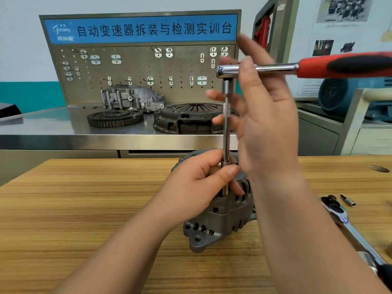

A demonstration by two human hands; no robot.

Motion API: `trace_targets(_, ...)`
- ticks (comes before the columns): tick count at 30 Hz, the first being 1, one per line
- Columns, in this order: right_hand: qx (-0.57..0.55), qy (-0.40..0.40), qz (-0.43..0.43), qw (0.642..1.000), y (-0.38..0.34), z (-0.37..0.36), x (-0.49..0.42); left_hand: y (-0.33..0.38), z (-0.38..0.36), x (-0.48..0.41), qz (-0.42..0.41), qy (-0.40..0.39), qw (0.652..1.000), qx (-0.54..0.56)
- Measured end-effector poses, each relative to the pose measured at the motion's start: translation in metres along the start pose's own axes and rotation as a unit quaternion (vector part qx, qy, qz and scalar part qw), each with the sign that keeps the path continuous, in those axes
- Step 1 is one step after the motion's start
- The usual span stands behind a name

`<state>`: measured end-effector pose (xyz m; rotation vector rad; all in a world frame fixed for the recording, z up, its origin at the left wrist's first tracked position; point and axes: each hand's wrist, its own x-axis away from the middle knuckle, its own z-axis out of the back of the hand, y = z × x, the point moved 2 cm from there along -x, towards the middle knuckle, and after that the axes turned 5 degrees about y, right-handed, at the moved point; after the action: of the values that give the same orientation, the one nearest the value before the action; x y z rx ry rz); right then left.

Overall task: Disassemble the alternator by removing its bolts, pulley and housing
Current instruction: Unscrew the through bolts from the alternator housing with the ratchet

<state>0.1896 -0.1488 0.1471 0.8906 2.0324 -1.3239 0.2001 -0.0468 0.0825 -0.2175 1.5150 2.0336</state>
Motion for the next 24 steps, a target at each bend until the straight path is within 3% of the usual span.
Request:
trace_targets(2,0.08,-0.011,0.123,0.989,-0.0047,0.0007,-0.0007,-0.0002,-0.001,-0.0006,0.008,-0.001,1.0,-0.007)
trace_targets(4,0.091,-0.016,0.136,0.986,-0.0068,-0.0002,0.0001,0.0,-0.0016,-0.0003,0.008,0.0,1.0,-0.005)
trace_targets(7,-0.012,-0.009,0.006,1.0,-0.0044,-0.0036,0.0012,0.0002,-0.0003,0.0015,0.002,0.009,1.0,0.009)
trace_targets(11,-0.15,-0.021,-0.157,0.976,-0.0013,-0.0025,-0.0018,0.0005,0.0009,0.003,-0.005,0.014,1.0,0.023)
trace_targets(13,-0.156,-0.027,-0.184,0.97,-0.0003,-0.0013,-0.0016,0.0008,0.0009,0.0022,-0.003,0.009,1.0,0.027)
trace_targets(15,-0.12,-0.016,-0.145,0.982,0.0005,-0.0009,-0.0006,0.0004,0.0007,0.0013,-0.001,0.008,1.0,0.024)
trace_targets(17,-0.033,-0.008,-0.04,0.999,-0.0018,0.0002,-0.0011,-0.0005,0.0002,0.0007,0.004,0.008,1.0,0.021)
trace_targets(20,0.075,-0.038,0.11,0.99,-0.0067,0.0002,-0.0013,-0.0011,-0.0002,-0.0004,0.005,0.01,1.0,0.003)
trace_targets(22,0.066,-0.047,0.102,0.991,-0.0073,-0.0012,-0.0001,-0.0017,-0.0002,-0.0003,0.004,0.011,1.0,0.003)
trace_targets(24,0.014,-0.045,0.038,0.998,-0.0058,-0.0033,0.0008,-0.0017,-0.0006,0.0006,-0.002,0.013,1.0,0.009)
